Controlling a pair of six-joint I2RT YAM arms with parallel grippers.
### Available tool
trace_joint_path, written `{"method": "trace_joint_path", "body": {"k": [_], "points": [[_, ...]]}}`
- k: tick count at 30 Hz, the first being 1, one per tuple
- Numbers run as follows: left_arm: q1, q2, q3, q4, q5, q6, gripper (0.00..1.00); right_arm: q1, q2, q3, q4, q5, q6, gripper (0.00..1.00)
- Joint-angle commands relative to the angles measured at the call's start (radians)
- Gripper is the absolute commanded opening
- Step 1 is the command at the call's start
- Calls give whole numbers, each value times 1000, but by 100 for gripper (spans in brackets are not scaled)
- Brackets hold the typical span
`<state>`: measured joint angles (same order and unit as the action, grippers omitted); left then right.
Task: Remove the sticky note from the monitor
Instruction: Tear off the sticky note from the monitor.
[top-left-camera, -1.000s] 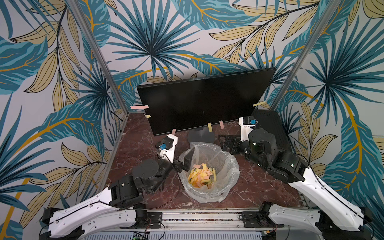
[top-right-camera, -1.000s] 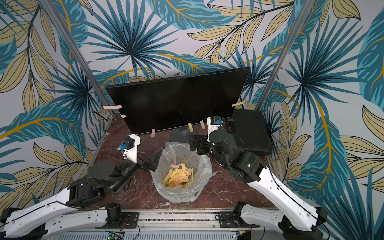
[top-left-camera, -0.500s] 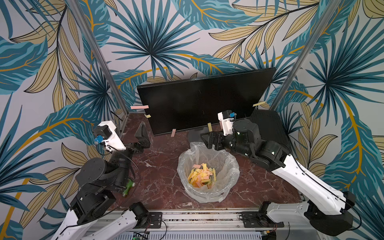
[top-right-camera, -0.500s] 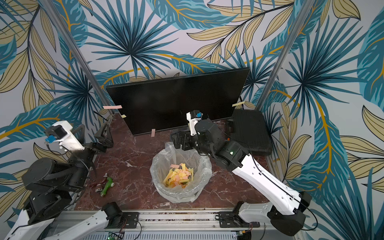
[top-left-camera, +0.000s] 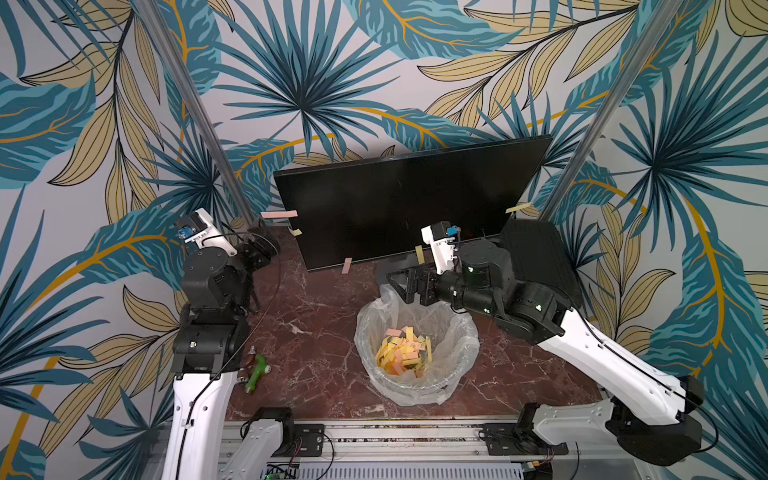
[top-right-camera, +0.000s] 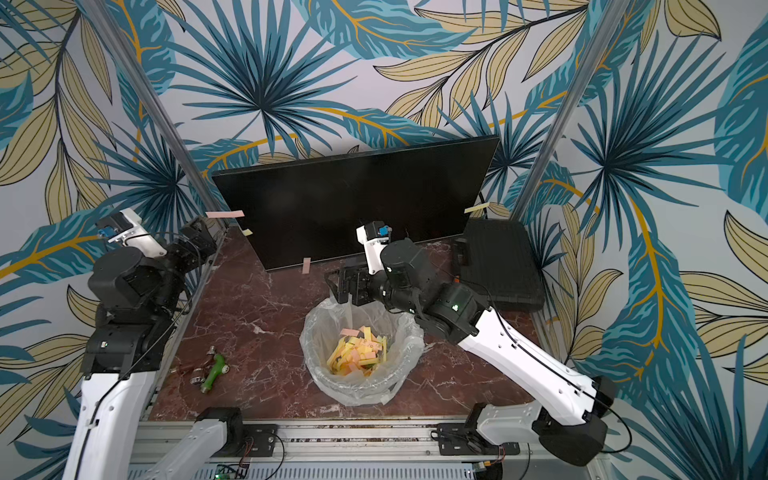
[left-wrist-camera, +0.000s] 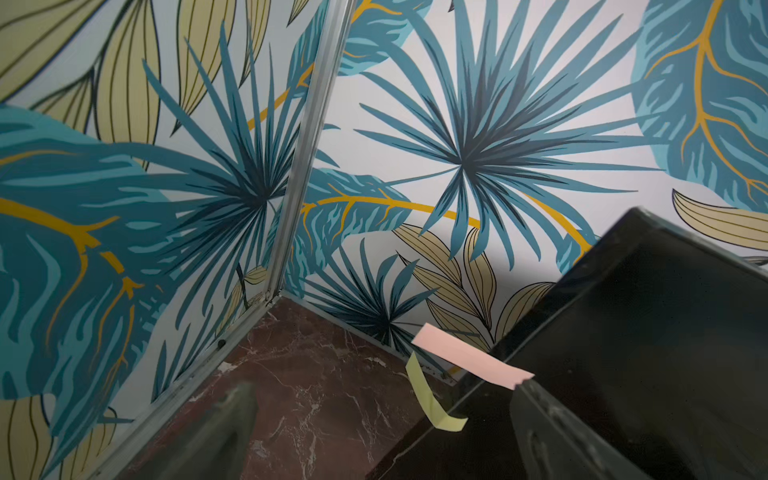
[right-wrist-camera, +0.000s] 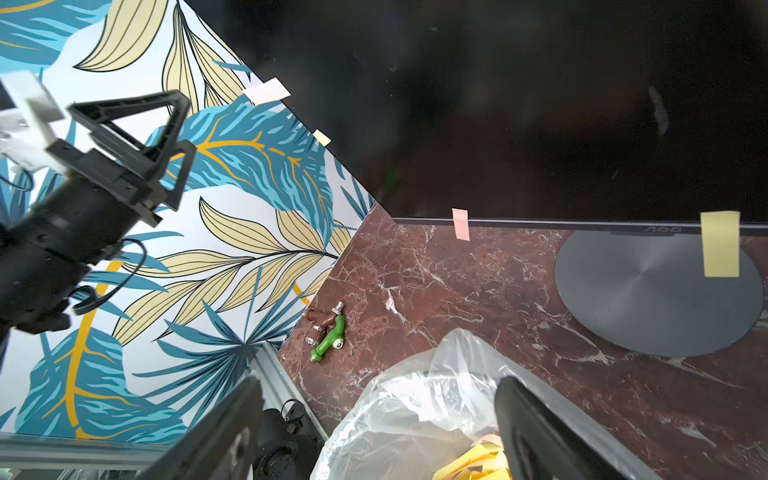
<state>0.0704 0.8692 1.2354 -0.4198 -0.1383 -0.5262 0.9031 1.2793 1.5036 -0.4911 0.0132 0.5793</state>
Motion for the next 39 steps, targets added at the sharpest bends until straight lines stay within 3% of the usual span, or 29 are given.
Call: {"method": "trace_joint_path", "body": {"k": [1, 8, 18, 39], "points": [[86, 1, -50, 145, 232, -219, 100, 6, -9, -4, 33, -8, -10, 90], [150, 7, -146, 419, 381, -478, 100, 7, -12, -18, 42, -20, -20, 90], [189, 30, -254, 659, 386, -852, 100, 7, -19, -39, 45, -14, -32, 91], [190, 184, -197, 751, 562, -914, 99, 7, -13, -55, 52, 12, -40, 91]]}}
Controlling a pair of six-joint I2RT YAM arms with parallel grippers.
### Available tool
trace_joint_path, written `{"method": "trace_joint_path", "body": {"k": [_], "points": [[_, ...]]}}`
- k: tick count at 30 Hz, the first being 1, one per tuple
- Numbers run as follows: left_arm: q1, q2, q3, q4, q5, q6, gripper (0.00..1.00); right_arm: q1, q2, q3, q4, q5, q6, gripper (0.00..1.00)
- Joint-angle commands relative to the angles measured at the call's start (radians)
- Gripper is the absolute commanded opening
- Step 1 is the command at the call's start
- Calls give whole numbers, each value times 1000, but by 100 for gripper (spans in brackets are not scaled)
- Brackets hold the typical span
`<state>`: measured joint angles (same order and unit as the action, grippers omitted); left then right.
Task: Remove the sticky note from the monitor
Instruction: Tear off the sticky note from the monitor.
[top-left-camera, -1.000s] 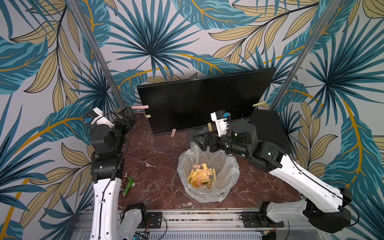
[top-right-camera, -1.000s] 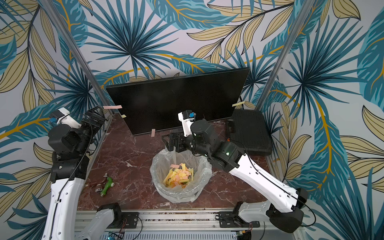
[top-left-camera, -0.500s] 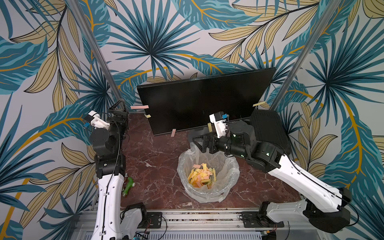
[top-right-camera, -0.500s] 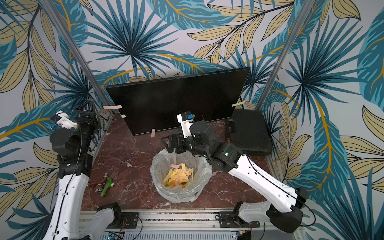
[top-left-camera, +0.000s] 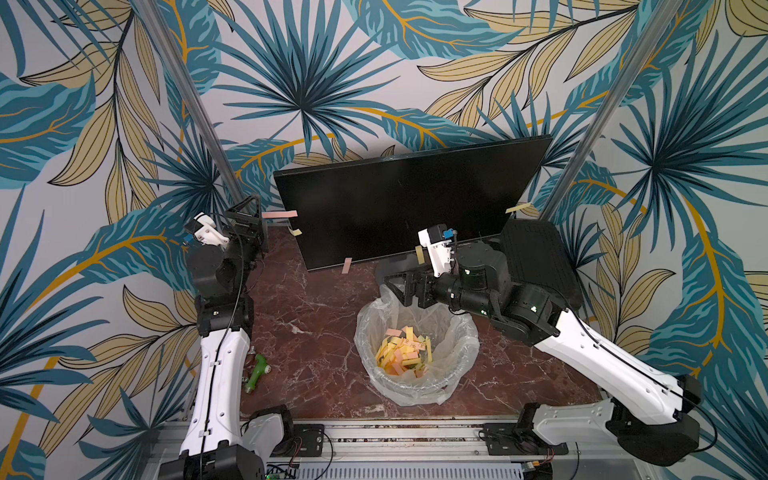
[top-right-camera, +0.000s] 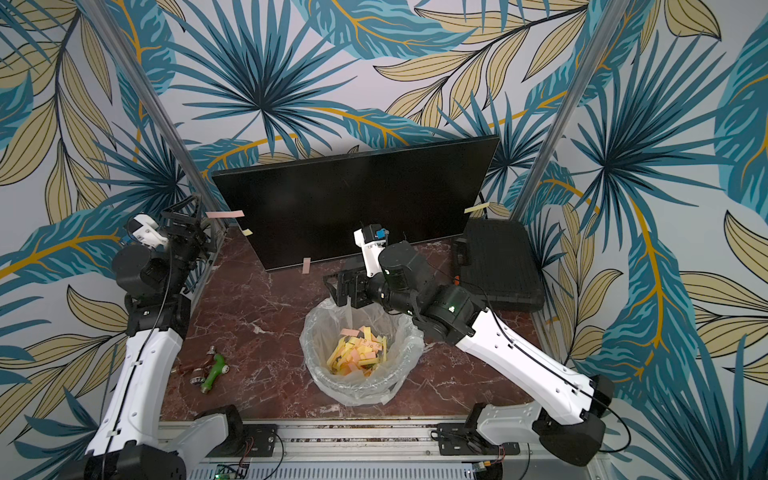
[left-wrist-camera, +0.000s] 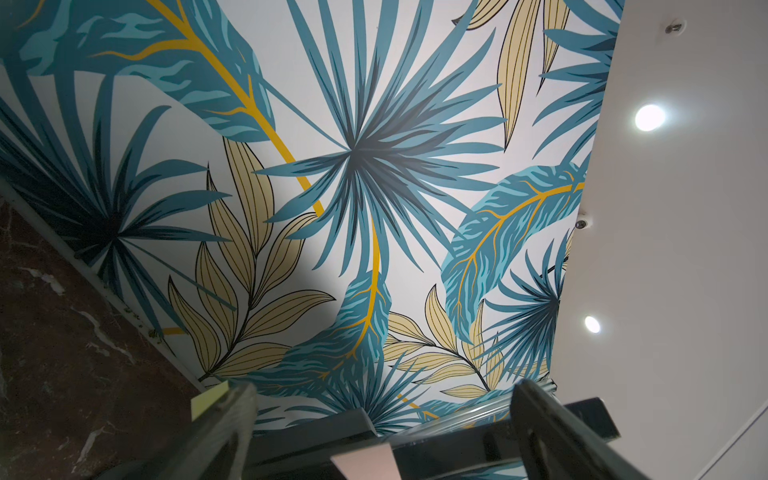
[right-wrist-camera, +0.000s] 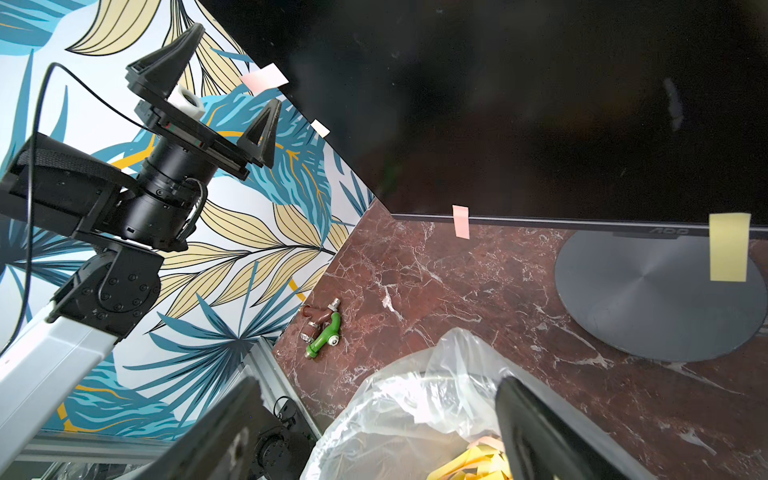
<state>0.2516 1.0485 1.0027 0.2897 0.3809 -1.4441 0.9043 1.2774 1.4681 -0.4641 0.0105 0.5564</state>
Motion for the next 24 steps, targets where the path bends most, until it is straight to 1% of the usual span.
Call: {"method": "trace_joint_path", "body": {"k": [1, 9, 15, 24], "points": [[9, 9, 37, 39, 47, 6, 99, 5, -10, -21, 26, 15, -16, 91], [9, 43, 39, 51, 71, 13, 92, 5, -7, -19, 27, 26, -17, 91], [9, 51, 27, 66, 81, 14, 85, 5, -3, -15, 24, 28, -17, 91], [7, 77, 28, 102, 125, 5, 69, 5, 1, -13, 24, 28, -14, 91]]}}
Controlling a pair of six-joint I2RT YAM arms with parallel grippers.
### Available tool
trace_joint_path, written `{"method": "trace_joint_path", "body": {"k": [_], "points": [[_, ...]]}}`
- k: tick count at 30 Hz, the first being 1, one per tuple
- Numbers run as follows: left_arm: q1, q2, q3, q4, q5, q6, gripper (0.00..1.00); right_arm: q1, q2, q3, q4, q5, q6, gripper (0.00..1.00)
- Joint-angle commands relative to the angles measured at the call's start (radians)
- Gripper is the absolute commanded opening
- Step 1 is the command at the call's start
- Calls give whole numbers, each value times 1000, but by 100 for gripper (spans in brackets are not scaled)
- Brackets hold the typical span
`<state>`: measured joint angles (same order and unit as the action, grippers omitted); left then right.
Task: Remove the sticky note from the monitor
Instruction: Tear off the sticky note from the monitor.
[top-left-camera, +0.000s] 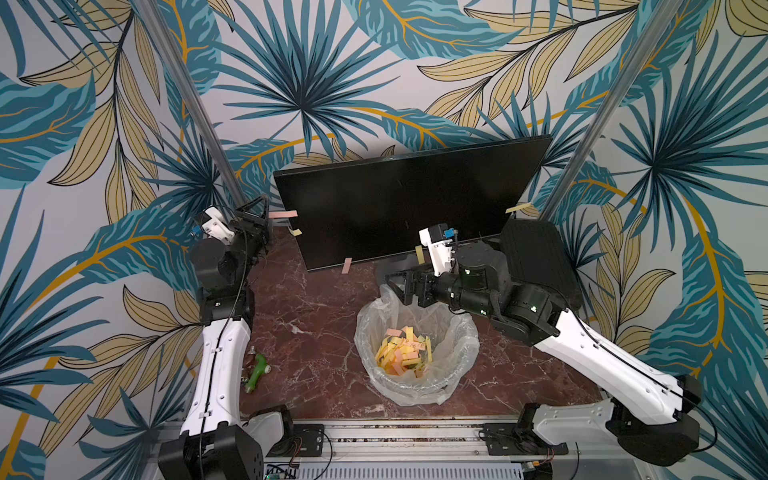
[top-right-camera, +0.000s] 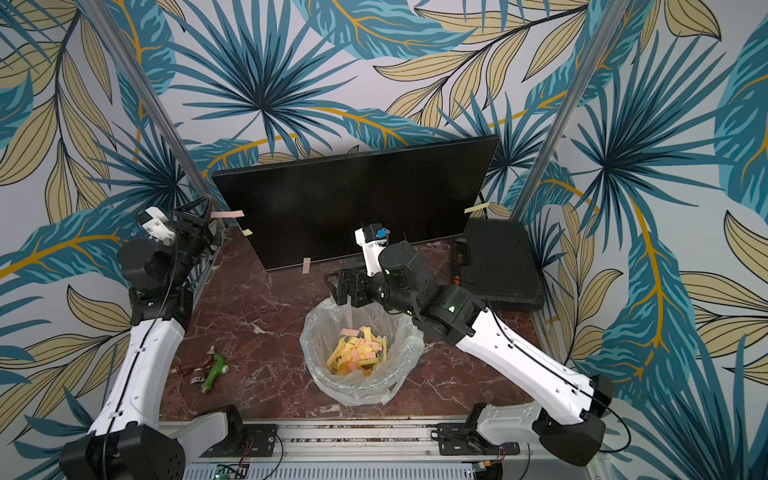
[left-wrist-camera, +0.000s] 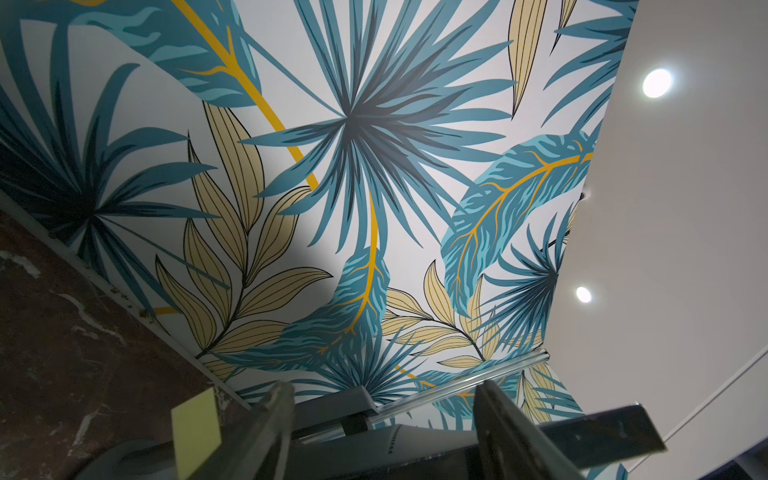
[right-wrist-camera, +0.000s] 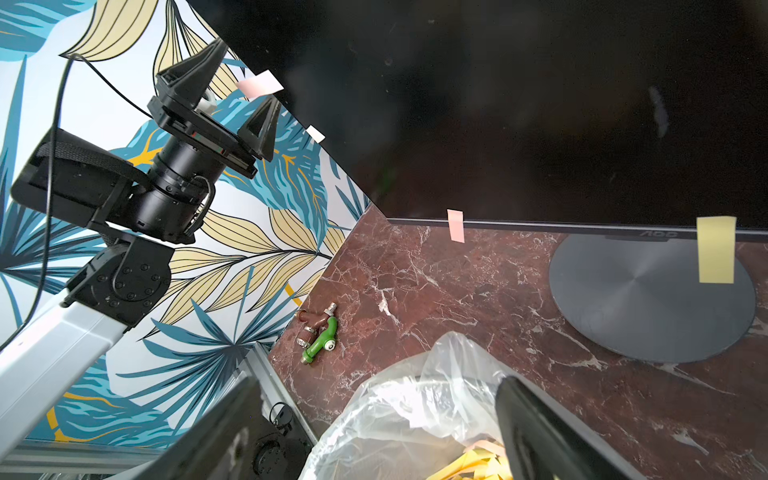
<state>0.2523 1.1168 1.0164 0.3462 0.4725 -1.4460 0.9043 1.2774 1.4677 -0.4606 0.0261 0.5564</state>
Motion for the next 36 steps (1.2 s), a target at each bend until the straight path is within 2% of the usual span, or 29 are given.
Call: {"method": "trace_joint_path", "body": {"k": [1, 12, 17, 21, 25, 31, 36], "points": [[5, 12, 15, 45, 40, 6, 67, 5, 2, -12, 20, 14, -14, 91], [-7, 14, 2, 36, 37, 18, 59, 5, -3, -13, 17, 17, -13, 91], [-10, 12, 1, 37, 35, 22, 49, 6, -2, -14, 15, 17, -16, 91], [-12, 11, 1, 34, 36, 25, 40, 5, -2, -13, 15, 15, -16, 91], [-13, 9, 3, 29, 35, 28, 27, 6, 0, -12, 14, 15, -16, 91], [-13, 3, 2, 21, 36, 29, 1, 5, 2, -6, 11, 12, -17, 91], [-13, -15, -6, 9, 33, 29, 0, 6, 2, -5, 11, 11, -17, 91]]}}
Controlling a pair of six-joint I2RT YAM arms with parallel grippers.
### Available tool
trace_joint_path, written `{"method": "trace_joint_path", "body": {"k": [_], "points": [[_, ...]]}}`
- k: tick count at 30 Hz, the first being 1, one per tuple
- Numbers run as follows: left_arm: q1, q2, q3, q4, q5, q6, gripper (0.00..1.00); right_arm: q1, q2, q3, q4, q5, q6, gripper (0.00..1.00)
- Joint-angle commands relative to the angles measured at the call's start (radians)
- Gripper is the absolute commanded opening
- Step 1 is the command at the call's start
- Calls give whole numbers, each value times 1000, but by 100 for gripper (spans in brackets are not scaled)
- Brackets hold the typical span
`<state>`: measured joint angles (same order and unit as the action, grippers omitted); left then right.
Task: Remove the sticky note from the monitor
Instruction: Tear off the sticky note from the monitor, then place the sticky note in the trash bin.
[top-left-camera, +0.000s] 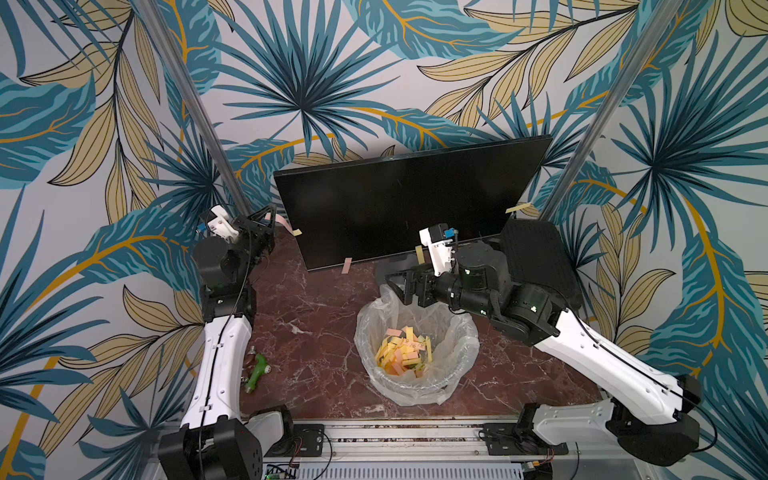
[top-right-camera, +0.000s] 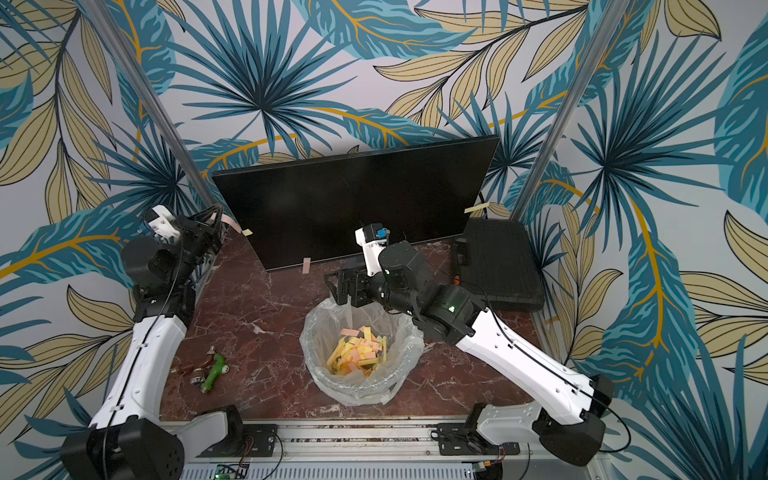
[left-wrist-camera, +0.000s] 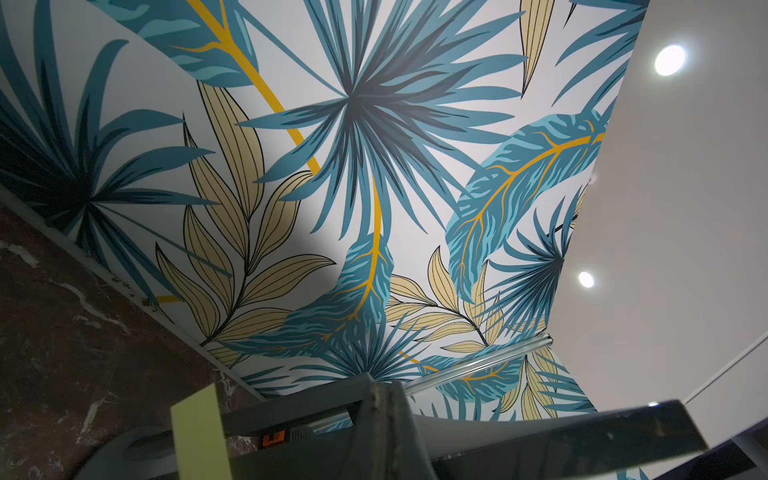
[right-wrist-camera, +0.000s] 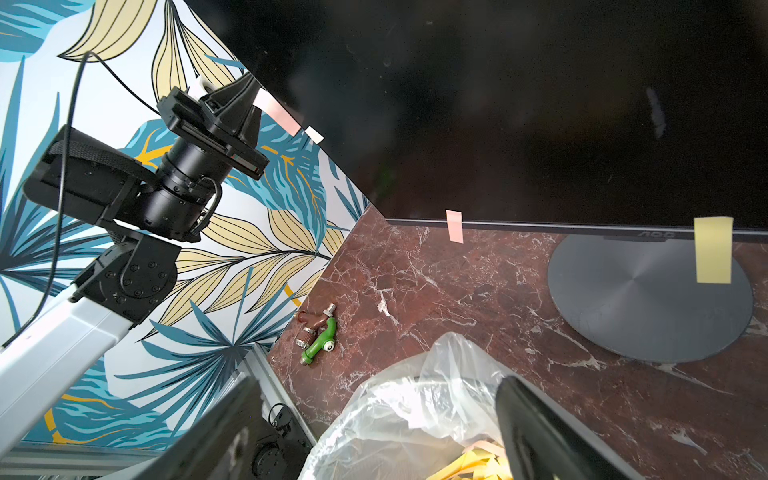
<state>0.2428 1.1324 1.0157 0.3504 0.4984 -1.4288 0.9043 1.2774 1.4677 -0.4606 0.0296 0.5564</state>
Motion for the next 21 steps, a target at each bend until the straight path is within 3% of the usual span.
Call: {"method": "trace_joint_path", "body": {"k": [1, 8, 15, 18, 21], "points": [[-4, -37, -8, 3, 6, 11, 0, 5, 2, -5, 9, 9, -16, 91], [-2, -155, -29, -68, -24, 45, 0, 6, 2, 2, 4, 7, -22, 91], [-11, -336, 44, -332, -1, 233, 0, 6, -16, -7, -15, 18, -32, 91], [-85, -361, 153, -511, 13, 400, 0, 6, -34, -14, -35, 38, -44, 91], [-226, -350, 235, -623, -16, 515, 0, 5, -53, -19, -60, 63, -56, 91]]}}
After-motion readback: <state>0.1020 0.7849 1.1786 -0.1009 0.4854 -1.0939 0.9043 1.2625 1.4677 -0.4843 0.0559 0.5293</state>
